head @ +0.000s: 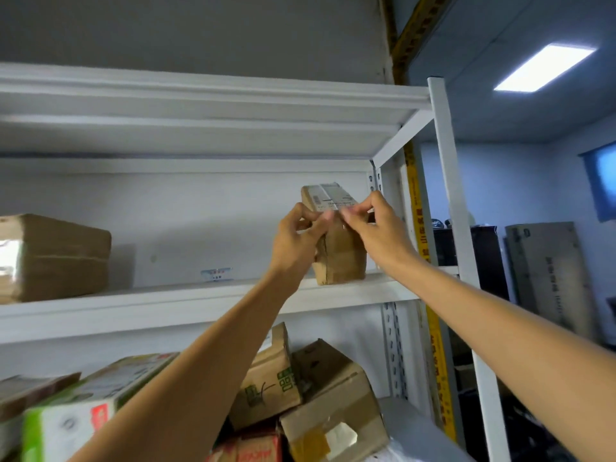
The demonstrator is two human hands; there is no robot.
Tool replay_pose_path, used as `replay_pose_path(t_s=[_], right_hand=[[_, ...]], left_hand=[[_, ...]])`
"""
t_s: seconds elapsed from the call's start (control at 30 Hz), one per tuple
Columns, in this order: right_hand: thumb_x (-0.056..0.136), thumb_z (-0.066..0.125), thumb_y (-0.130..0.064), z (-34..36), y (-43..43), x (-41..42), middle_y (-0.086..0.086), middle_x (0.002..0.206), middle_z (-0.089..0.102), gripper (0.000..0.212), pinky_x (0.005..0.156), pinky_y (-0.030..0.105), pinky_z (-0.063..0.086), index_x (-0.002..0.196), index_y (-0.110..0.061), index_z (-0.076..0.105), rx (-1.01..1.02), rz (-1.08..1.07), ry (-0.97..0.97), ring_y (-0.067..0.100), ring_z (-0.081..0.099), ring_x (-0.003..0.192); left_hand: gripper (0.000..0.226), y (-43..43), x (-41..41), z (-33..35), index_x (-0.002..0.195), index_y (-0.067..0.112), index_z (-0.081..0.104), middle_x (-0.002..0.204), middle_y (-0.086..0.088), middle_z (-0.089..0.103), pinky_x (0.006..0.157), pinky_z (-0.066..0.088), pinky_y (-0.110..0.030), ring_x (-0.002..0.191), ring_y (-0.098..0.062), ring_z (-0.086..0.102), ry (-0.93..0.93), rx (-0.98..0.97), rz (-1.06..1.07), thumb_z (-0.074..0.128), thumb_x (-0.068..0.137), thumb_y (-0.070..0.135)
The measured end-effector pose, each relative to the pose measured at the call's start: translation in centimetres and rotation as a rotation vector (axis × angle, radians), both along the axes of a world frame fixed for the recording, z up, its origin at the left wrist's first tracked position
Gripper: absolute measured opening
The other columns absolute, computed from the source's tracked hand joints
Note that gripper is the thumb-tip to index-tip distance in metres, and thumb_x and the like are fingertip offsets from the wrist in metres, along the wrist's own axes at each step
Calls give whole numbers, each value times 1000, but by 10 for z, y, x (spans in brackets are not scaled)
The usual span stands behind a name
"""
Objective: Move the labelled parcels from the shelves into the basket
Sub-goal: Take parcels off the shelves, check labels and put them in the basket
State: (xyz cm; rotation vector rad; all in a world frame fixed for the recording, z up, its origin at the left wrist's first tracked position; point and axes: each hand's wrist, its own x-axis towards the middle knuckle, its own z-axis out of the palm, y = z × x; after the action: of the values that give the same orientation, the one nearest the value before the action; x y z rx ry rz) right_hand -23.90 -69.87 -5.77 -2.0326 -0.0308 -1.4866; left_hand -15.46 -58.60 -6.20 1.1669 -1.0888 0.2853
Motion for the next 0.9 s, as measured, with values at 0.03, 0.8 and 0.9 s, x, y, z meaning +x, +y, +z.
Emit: replay_pose_path(t_s=[0.03,0.8,0.9], right_hand=[[95,58,-36,0,3,-2,-6,89,54,27,64,16,41,101,-12,48,4,-46,-54,5,51,80],[77,59,24,-50,28,-65,2,131,60,98,94,38,52,147,-39,29,301,290,379,17,57,119],[77,66,19,-79,42,-78,-3,142,52,104,91,31,54,150,-42,23,249,137,368,12,57,119]], left_hand=[[28,-1,-2,-1,71,18,49,86,-14,67,70,57,-55,77,-25,64,22,-52,32,66,89,31],[82,29,-17,-48,136,29,40,116,-14,64,77,57,-50,103,-31,65,165,237,-312,73,72,-9],[90,31,-19,-76,134,41,38,111,-15,66,75,57,-47,101,-29,66,152,249,-407,70,70,-15]])
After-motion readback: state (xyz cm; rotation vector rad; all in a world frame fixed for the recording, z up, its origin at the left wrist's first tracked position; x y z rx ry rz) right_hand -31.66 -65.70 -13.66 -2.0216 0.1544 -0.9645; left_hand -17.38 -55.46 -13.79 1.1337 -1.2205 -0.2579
